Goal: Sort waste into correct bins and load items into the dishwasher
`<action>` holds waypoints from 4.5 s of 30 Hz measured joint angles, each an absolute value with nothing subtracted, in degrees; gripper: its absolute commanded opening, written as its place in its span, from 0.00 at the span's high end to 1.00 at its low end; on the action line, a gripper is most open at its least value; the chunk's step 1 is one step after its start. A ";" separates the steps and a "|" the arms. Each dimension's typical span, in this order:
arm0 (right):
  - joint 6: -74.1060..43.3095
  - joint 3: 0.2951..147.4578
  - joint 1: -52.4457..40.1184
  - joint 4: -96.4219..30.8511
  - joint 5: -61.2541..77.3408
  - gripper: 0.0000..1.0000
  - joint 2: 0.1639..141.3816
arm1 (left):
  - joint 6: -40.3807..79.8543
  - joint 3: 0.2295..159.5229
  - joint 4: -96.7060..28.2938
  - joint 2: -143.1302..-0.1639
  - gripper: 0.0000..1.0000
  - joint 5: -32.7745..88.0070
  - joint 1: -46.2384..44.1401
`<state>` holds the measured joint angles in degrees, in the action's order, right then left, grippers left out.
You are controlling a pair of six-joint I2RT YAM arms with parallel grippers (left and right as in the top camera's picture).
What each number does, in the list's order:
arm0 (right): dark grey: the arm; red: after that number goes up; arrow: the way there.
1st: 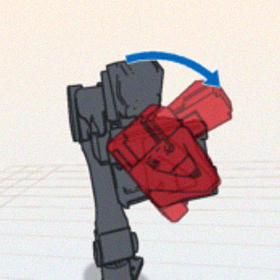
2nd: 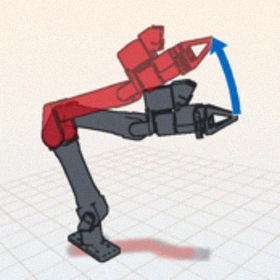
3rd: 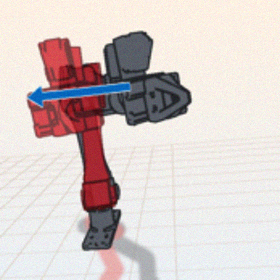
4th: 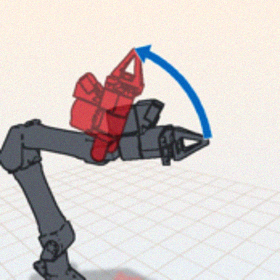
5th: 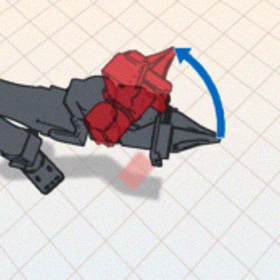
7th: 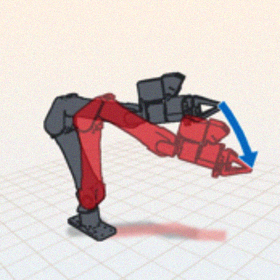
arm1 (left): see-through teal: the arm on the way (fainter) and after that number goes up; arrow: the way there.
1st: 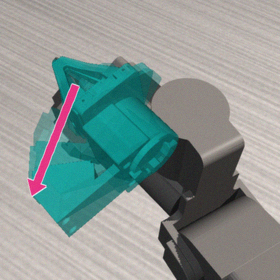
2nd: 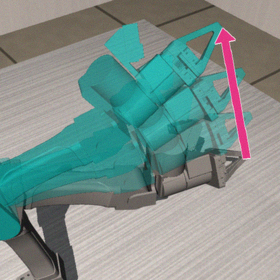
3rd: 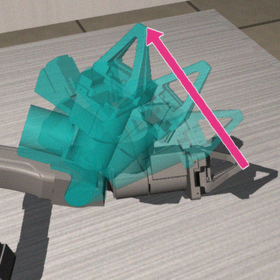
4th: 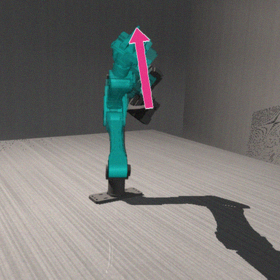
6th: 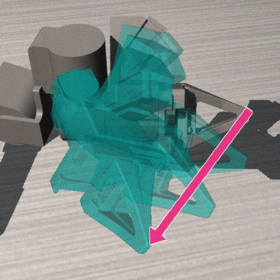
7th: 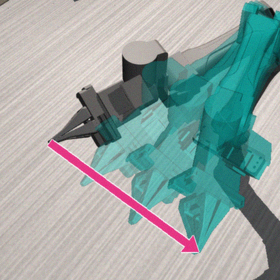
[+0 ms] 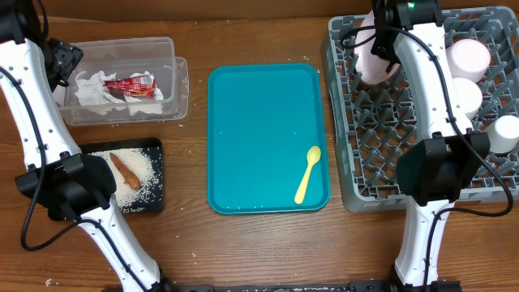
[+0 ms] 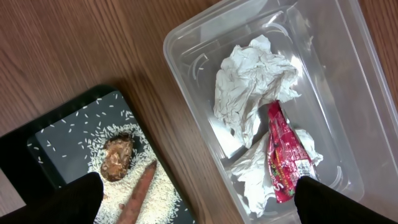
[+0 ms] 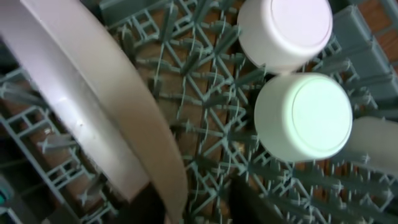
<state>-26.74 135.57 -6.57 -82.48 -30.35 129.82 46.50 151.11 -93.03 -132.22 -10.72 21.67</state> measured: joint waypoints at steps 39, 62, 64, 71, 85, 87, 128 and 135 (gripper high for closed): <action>-26.30 97.45 -18.20 -74.50 17.98 0.00 107.26 | 46.50 151.11 -93.03 -132.25 0.00 -10.72 21.63; -41.08 80.34 -28.62 -60.84 -0.32 0.12 107.44 | 46.50 151.11 -93.03 -132.25 0.00 -10.72 21.45; -39.20 80.34 -28.38 -60.99 -0.45 0.12 107.44 | 46.50 151.11 -93.01 -132.22 0.00 -10.72 21.47; -37.67 79.35 -28.16 -59.64 -0.34 0.14 107.42 | 46.50 151.11 -93.03 -132.22 0.00 -10.72 21.45; -39.90 66.92 -28.71 -48.66 3.29 0.23 107.42 | 46.50 151.11 -93.03 -132.25 0.00 -10.72 21.45; -40.03 66.78 -28.75 -48.60 3.16 0.26 107.42 | 46.50 151.11 -93.03 -132.25 0.00 -10.72 21.47; -38.61 94.50 -28.91 -71.09 -2.07 0.96 109.14 | 46.50 151.11 -93.01 -132.25 0.00 -10.74 21.45; -30.22 111.63 -22.61 -80.79 -2.61 0.86 109.12 | 46.50 151.11 -93.01 -132.22 0.00 -10.72 21.45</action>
